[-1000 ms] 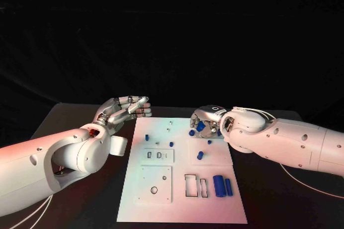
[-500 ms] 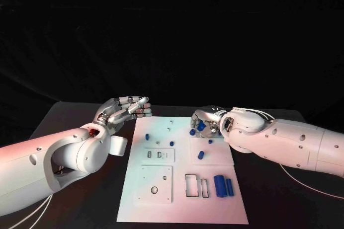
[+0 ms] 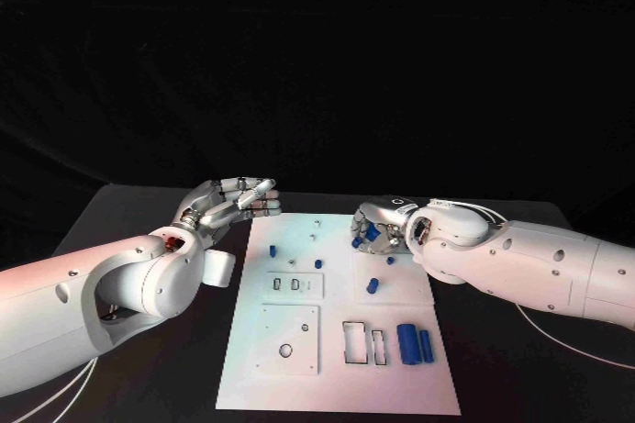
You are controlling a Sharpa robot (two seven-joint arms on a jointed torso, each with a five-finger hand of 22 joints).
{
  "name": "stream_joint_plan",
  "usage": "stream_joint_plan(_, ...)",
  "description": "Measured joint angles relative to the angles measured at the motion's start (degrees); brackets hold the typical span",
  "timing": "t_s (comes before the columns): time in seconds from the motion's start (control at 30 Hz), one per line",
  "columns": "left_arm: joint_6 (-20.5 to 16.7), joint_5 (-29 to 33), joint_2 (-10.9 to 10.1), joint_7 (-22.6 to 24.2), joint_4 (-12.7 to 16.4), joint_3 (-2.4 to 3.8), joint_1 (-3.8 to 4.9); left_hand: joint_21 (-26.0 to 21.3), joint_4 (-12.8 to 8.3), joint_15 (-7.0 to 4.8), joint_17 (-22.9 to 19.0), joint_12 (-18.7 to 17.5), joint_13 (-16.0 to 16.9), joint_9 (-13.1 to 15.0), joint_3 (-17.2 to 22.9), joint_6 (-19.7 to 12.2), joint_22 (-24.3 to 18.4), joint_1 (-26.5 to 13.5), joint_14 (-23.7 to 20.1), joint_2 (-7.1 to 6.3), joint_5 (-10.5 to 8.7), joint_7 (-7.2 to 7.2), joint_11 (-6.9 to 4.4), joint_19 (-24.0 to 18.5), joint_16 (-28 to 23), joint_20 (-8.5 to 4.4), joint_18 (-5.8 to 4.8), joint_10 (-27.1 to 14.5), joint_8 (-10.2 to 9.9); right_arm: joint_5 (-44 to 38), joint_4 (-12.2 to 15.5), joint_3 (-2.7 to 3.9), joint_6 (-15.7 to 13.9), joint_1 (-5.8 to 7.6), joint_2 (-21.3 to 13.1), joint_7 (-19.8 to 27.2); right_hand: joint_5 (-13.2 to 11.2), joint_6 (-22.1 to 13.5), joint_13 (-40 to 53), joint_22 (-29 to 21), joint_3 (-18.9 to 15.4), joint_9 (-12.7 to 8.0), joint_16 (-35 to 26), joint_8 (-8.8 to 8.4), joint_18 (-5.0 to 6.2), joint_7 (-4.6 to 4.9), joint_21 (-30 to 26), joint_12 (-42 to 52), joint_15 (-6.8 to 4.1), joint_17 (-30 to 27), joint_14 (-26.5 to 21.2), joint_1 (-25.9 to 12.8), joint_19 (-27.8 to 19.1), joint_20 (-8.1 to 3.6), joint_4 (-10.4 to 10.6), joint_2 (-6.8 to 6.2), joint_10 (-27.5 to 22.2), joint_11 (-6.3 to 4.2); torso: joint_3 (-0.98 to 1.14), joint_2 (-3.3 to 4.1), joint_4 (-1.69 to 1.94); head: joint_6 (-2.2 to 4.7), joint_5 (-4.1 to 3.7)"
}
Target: Assemble the parts on the task board
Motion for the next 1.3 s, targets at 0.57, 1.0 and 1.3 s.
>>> stream_joint_plan(0.57, 0.05, -0.01, -0.10, -0.53, -0.23, 0.00, 0.03, 0.00, 0.00, 0.00, 0.04, -0.35, 0.00, -0.01, -0.31, 0.00, -0.05, 0.00, 0.00, 0.00, 0.00, 0.00, 0.00, 0.00, -0.23, 0.00, 0.00, 0.00, 0.00, 0.96, 0.28, 0.00, -3.33, -0.01, -0.09, -0.18, -4.73, 3.68, 2.33, 6.13, 6.03, 3.67, 2.69, 3.74, -0.08, -1.98, 4.45, 2.01, -1.61, 2.11, 0.30, 1.76, 1.63, -1.28, 1.13, 1.74, 6.02, -2.39, -0.03, 0.41, 0.04, 0.11, -0.30)
stream_joint_plan(1.0, 0.06, -0.01, -0.07, -0.89, -0.64, 0.00, 0.03, 0.00, -0.17, 0.00, 0.09, -0.55, 0.00, -0.01, -0.47, 0.00, -0.11, 0.00, 0.00, 0.00, 0.00, 0.00, 0.00, 0.21, -0.23, -0.21, -0.01, 0.00, 0.00, 0.88, 1.06, 0.30, -9.12, 0.07, 1.05, -1.64, -5.60, 3.77, 3.43, 9.52, 7.39, 3.67, 2.67, 4.15, -0.94, -1.94, 6.61, 2.35, -1.96, 1.67, 0.29, 1.98, 3.11, -1.79, 1.06, 1.96, 6.74, -2.66, -0.07, 0.58, 0.04, 0.85, -0.25)
stream_joint_plan(1.3, 0.06, -0.01, 0.02, -1.03, -0.76, 0.00, 0.04, 0.00, -0.01, 0.00, 0.09, -0.55, 0.00, -0.01, -0.63, 0.00, -0.11, 0.00, 0.00, 0.00, -0.23, 0.00, 0.00, 0.21, -0.23, -0.21, 0.00, 0.00, 0.00, 0.55, -1.46, 0.54, -12.15, 0.19, 4.88, -3.13, -5.88, 3.56, 3.51, 9.70, 7.47, 3.68, 2.67, 4.17, -0.94, -2.15, 6.61, 2.28, -1.96, 1.36, 0.29, 1.98, 3.11, -1.79, 1.14, 1.96, 6.74, -2.66, -0.07, 0.80, 0.13, 1.25, -0.07)
